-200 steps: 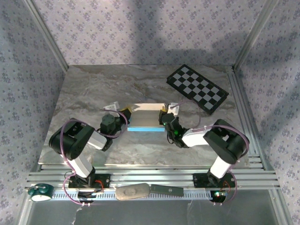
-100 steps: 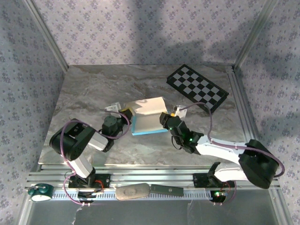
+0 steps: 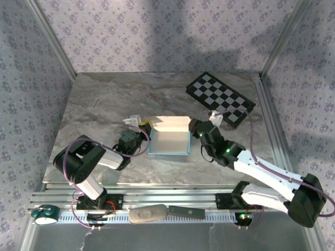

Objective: Fold the paper box

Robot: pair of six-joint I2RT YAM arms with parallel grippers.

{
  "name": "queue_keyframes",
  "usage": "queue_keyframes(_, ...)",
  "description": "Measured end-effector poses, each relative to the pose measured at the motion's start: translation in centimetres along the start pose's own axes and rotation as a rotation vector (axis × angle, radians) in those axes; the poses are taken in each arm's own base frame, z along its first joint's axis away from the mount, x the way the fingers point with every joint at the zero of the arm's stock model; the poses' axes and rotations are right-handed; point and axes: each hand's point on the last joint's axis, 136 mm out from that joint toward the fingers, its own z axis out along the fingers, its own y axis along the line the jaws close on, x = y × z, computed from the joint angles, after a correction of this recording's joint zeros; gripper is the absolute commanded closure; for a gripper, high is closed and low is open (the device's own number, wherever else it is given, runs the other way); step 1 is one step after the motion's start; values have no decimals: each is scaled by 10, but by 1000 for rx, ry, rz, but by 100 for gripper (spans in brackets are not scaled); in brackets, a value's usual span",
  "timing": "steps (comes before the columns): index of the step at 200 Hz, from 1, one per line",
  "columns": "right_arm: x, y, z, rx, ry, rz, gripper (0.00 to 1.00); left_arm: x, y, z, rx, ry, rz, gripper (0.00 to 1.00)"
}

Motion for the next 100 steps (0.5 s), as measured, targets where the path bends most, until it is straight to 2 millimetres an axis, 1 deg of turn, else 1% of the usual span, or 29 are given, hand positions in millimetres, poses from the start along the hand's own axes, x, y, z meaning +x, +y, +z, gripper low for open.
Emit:
queue_keyframes(15, -10, 3, -2, 14, 17, 48, 56, 1, -1, 0, -6, -3, 14, 100)
queue_keyframes(33, -13, 4, 0, 36, 55, 83, 53, 2, -1, 0, -13, -7, 26, 100)
queue_keyframes(47, -18, 0, 3, 64, 84, 100, 49, 4, 0, 0, -19, -10, 31, 100)
queue_keyframes(62, -29, -6, 9, 104, 98, 122, 46, 5, 1, 1, -23, -10, 35, 100)
queue_keyframes(82, -51, -14, 24, 136, 111, 157, 40, 6, -1, 0, -21, -9, 40, 100)
queue_keyframes(94, -61, -21, 39, 121, 150, 168, 32, 6, -1, 0, -21, -9, 44, 100)
queue_keyframes(100, -64, -25, 48, 113, 175, 173, 31, 7, -2, 0, -21, -10, 47, 100)
